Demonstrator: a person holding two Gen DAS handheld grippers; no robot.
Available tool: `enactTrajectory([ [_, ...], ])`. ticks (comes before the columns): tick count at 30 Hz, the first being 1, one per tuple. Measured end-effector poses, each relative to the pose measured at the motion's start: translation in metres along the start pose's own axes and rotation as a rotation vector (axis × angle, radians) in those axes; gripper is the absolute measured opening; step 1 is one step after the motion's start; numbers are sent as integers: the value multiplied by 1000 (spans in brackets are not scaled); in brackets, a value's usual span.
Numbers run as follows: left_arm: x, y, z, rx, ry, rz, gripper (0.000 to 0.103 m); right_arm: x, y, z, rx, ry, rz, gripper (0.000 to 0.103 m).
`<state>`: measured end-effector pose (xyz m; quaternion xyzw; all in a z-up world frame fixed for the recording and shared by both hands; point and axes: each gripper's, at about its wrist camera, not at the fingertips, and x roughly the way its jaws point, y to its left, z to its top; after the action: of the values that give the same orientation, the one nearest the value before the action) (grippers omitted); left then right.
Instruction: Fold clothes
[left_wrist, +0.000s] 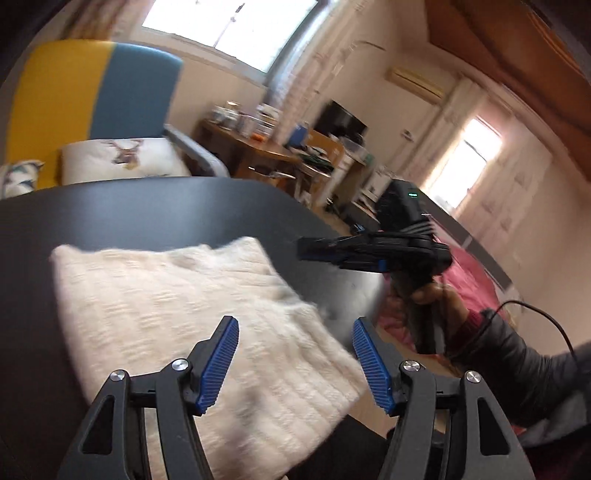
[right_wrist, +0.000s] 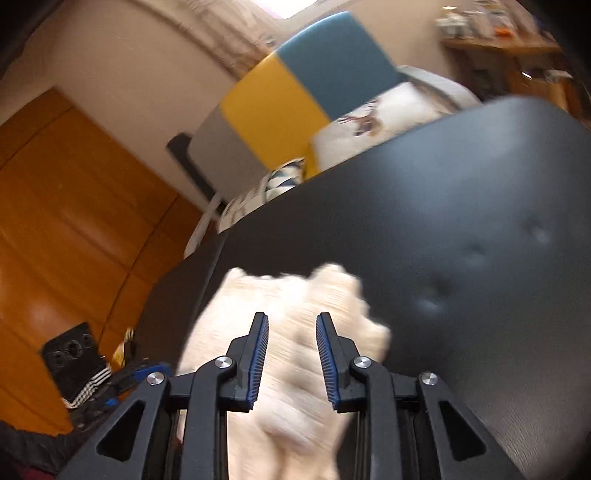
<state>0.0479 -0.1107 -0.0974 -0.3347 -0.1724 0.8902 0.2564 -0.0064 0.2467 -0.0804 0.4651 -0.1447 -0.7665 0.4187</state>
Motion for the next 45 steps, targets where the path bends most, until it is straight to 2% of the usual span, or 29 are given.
enactTrajectory([
  [2,0,10,-4,-27,5,36,65,28,7,9,-15,52,-69,28],
  [5,4,10,-16,-18,31,68,65,64,-1,12,9,135,-212,27],
  [6,5,8,-22,-2,45,82,65,75,-6,13,25,164,-255,24],
  [9,14,3,-41,62,103,129,65,88,-13,11,38,168,-274,23],
  [11,13,-1,-52,112,106,162,65,86,-14,10,41,166,-275,23],
  [12,12,-4,-57,141,106,182,65,84,-14,10,48,160,-265,23],
  [14,4,-4,-55,122,86,162,65,72,-18,9,86,129,-214,24],
  [17,-22,15,-38,-37,11,61,67,40,-32,3,193,46,-79,28],
  [19,-42,34,-29,-162,-47,27,72,20,-41,-5,251,7,2,34],
  [20,-51,45,-25,-215,-71,25,76,13,-44,-13,264,12,27,36],
  [22,-62,68,-20,-306,-76,23,85,6,-50,-28,294,54,66,54],
  [25,-66,100,-15,-423,-46,23,92,6,-58,-52,351,146,92,60],
  [28,-56,122,-16,-502,10,17,95,14,-65,-63,397,181,104,63],
  [31,-45,134,-22,-550,53,12,95,25,-71,-70,434,208,116,65],
  [35,-32,138,-25,-566,89,2,96,51,-75,-66,470,237,178,67],
  [40,-13,148,-28,-600,139,-13,97,67,-69,-55,424,283,159,69],
  [45,-3,147,-27,-577,170,-19,97,71,-71,-50,420,318,170,70],
])
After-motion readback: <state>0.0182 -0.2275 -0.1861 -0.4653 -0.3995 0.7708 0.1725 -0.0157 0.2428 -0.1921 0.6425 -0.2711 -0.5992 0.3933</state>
